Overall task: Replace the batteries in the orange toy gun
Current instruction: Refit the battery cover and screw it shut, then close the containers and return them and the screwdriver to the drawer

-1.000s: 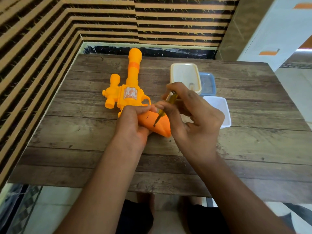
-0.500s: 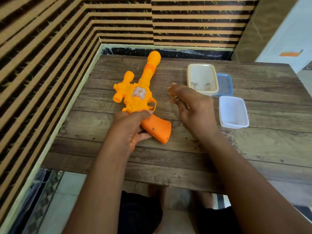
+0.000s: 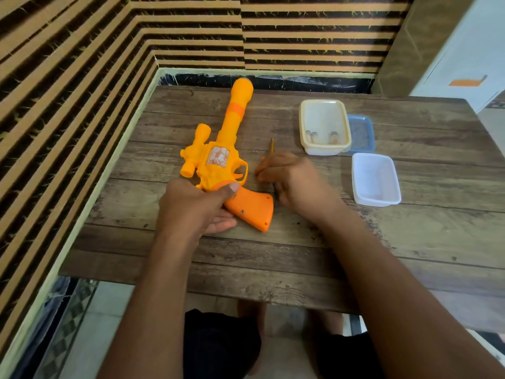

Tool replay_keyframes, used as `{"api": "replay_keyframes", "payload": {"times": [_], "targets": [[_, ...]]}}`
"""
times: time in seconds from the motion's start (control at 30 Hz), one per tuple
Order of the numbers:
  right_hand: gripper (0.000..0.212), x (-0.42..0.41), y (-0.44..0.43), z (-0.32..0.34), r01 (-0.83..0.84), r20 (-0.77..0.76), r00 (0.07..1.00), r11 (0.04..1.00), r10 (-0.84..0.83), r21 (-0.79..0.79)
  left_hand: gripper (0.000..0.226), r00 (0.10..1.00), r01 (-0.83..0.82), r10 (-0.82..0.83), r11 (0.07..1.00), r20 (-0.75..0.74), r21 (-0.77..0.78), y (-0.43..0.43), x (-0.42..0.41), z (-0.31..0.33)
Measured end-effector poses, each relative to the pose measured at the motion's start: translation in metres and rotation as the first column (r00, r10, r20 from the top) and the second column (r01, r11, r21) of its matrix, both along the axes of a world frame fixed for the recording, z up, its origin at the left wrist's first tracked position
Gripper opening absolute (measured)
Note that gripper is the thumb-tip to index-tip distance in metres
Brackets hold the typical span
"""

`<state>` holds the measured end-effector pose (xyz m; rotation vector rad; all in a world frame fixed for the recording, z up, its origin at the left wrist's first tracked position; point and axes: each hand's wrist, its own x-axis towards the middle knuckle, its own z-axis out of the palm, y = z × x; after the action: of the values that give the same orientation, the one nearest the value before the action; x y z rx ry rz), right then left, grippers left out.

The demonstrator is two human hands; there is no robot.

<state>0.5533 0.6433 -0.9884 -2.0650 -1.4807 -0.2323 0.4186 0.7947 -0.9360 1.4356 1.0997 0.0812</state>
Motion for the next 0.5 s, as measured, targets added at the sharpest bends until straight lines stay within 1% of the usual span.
{"api": "replay_keyframes", "payload": {"times": [0.07,0.13,0.2,0.27,0.3,0.33,0.4,0.47,0.5], "targets": [[0.039,-0.001,0.001,0.002,-0.001,-0.025,1.0,1.0,0.001,-0.026,0.04,1.0,0.001,0.0,0.999,-0.017,0.054,0.001,0.001,-0.003],[0.036,-0.003,0.002,0.002,0.008,-0.047,0.999,0.998,-0.011,-0.07,0.038,0.998,0.03,-0.02,0.981,-0.055,0.192,0.002,0.001,-0.004],[0.035,-0.004,0.002,0.003,0.022,-0.059,0.998,0.994,-0.029,-0.109,0.038,0.995,0.086,-0.058,0.906,-0.081,0.415,0.002,0.0,-0.002],[0.039,-0.006,0.002,0.006,0.044,-0.078,0.996,0.994,-0.051,-0.098,0.035,0.998,0.056,-0.067,0.801,-0.003,0.596,0.001,-0.002,0.001],[0.043,-0.008,0.002,0.008,0.061,-0.09,0.994,0.995,-0.068,-0.077,0.031,0.996,0.003,-0.059,0.767,0.066,0.642,0.001,-0.001,0.002],[0.045,-0.01,0.002,0.01,0.084,-0.097,0.991,0.995,-0.088,-0.052,0.027,0.989,-0.045,-0.061,0.746,0.135,0.664,0.0,0.001,0.003],[0.044,-0.015,-0.002,0.017,0.149,-0.095,0.985,0.989,-0.147,0.014,0.021,0.965,-0.093,-0.096,0.748,0.245,0.657,-0.006,0.007,0.001],[0.039,-0.015,-0.008,0.022,0.287,-0.098,0.956,0.952,-0.277,0.105,0.016,0.935,-0.103,-0.14,0.773,0.326,0.626,-0.016,0.016,-0.001],[0.037,-0.015,-0.013,0.024,0.368,-0.102,0.929,0.918,-0.357,0.148,0.013,0.925,-0.088,-0.171,0.771,0.339,0.63,-0.023,0.021,-0.003]]}}
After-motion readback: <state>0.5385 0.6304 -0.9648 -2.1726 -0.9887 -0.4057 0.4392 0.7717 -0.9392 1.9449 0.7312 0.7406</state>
